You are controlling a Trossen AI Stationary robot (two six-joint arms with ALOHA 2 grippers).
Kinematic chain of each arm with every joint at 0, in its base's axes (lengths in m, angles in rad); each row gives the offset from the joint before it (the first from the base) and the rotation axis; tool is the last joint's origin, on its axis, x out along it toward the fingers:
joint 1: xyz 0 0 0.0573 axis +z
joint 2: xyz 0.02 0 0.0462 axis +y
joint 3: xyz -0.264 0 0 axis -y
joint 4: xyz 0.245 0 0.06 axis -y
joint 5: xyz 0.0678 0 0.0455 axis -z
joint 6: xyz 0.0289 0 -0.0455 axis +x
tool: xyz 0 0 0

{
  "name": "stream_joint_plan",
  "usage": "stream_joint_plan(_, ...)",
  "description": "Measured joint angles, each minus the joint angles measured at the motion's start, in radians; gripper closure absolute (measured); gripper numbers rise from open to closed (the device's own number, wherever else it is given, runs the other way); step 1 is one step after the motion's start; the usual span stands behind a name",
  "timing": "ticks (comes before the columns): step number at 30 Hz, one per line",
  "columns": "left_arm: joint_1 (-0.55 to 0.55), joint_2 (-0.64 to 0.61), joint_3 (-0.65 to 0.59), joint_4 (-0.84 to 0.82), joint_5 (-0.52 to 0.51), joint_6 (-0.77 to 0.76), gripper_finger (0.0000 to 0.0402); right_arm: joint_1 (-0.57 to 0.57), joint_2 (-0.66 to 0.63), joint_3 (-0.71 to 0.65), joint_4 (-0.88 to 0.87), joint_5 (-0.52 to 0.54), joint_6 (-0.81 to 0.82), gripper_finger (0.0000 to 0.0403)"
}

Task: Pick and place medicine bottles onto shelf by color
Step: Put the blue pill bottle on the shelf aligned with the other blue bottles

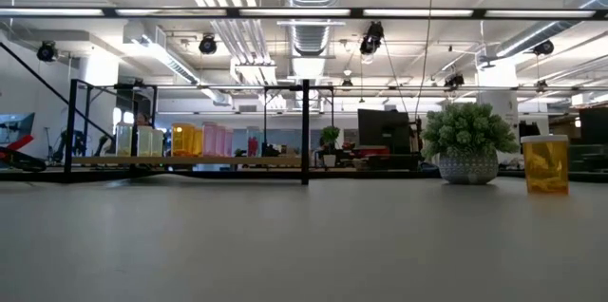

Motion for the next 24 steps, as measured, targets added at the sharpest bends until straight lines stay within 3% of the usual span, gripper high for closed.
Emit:
stream_joint_plan(16,0.017,0.027,-0.001,0.032,-0.006,-0.009,0.0112,-0.040,0.000,0.000,0.037,0.001,-0.128,0.0307)
stream_joint_plan(24,0.017,0.032,-0.006,0.028,-0.005,-0.051,0.0144,-0.041,0.000,0.000,0.038,0.041,-0.131,0.0307)
